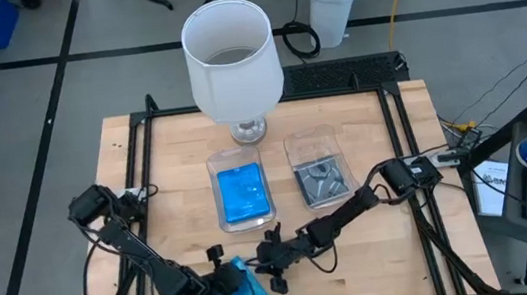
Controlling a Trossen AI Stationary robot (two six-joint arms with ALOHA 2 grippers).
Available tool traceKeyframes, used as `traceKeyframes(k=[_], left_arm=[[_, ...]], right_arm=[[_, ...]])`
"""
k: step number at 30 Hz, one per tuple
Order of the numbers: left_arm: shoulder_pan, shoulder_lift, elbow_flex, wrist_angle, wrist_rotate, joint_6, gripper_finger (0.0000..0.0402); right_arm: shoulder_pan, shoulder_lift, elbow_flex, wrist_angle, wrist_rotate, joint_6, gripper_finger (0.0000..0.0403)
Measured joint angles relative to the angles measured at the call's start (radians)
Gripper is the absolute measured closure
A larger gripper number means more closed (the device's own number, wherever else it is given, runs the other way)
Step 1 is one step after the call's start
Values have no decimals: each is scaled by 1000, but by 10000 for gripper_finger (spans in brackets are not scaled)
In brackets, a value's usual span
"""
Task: Pick & place jewel cases by type
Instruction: Put the blue CD case into the left transparent bin
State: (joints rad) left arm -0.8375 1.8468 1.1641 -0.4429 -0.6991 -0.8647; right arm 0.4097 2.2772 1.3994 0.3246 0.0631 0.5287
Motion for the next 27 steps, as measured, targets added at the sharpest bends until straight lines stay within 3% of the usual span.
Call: traceKeyframes(k=[9, 14, 20, 27], left_arm=[[-86, 23, 11, 38, 88, 109, 380], [-177, 23, 82, -57, 105, 183, 380], [-257, 48, 90, -110, 106, 160, 377], [-278, 197, 92, -128, 161, 123, 304]], right_arm=[[9, 0, 0, -8, 38, -26, 399], [10, 0, 0, -8, 38, -41, 399], [9, 0, 0, -7, 3, -36, 399], [9, -1, 0, -5, -10, -38, 399]])
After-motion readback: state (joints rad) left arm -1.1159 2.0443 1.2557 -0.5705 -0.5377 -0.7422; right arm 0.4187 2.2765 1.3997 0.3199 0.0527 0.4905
